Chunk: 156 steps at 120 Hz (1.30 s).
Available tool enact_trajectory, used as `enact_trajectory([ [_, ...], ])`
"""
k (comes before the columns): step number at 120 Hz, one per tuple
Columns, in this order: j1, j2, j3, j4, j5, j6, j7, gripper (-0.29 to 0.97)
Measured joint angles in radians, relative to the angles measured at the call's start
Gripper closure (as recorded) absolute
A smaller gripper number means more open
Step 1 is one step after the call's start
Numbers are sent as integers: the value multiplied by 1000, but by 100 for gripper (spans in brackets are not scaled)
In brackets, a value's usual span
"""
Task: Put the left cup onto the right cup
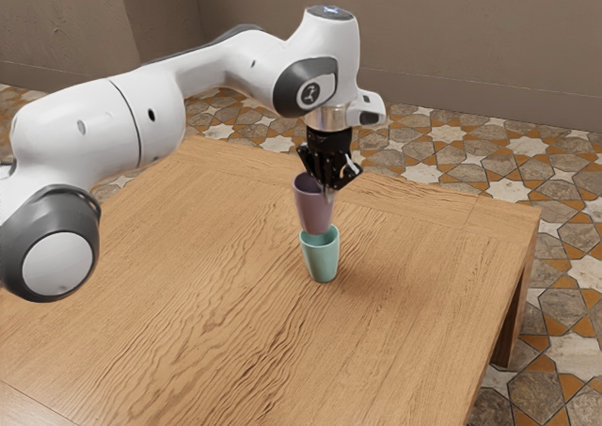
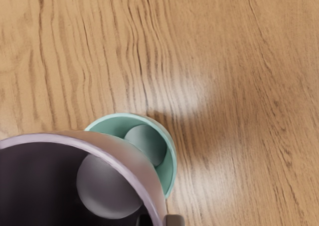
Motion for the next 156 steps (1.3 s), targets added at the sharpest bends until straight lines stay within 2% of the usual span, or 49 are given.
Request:
enact_trajectory([
  [128, 53, 88, -58, 56, 13, 5, 5, 79],
  [156, 54, 89, -61, 56, 10, 4, 5, 66],
])
